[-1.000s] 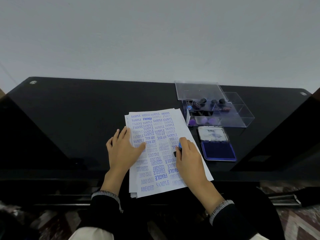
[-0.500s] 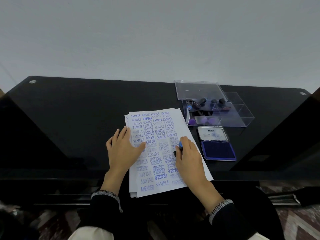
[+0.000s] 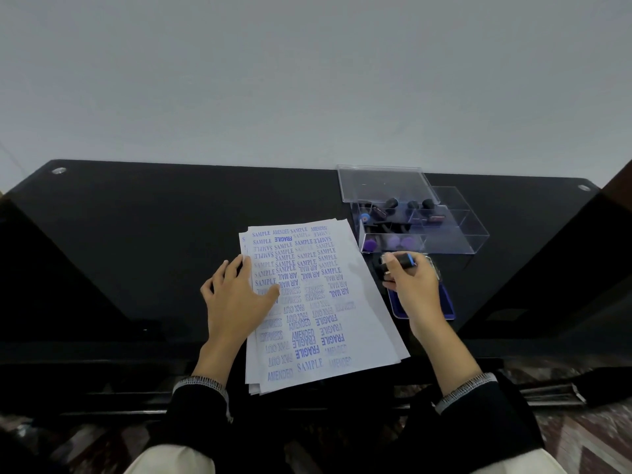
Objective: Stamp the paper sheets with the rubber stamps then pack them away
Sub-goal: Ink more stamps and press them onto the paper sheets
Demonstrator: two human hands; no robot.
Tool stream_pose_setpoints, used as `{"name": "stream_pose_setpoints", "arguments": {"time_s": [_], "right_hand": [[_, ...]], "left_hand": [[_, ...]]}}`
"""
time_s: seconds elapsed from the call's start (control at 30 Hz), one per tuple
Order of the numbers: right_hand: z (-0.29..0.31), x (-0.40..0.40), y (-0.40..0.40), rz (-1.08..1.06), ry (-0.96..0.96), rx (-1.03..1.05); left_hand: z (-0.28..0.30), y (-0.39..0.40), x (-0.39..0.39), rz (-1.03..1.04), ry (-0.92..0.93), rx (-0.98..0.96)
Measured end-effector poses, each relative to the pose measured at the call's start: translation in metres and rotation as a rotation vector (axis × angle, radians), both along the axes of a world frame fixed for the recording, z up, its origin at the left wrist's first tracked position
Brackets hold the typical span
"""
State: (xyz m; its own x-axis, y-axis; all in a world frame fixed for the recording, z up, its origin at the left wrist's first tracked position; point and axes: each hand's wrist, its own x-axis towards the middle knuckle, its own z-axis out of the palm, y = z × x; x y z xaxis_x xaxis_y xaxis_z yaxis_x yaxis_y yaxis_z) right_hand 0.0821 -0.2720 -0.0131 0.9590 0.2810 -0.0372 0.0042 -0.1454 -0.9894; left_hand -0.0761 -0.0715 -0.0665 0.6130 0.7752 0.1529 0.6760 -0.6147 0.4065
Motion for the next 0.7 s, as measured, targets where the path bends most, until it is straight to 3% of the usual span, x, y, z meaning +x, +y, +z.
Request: {"name": "stream_pose_setpoints", "arguments": {"time_s": [0.43,0.7], "right_hand": [[-0.003,-0.006,0.007,0.078,0.058,-0.010],[-0.007,-0.007,0.010,0.052,0.059,0.023]], "left_hand": [[0.007,-0.006,0.001,0.022,-0.189,-0.048],[0.018,0.000,0.020,-0.021,-0.430,-0.337]]}}
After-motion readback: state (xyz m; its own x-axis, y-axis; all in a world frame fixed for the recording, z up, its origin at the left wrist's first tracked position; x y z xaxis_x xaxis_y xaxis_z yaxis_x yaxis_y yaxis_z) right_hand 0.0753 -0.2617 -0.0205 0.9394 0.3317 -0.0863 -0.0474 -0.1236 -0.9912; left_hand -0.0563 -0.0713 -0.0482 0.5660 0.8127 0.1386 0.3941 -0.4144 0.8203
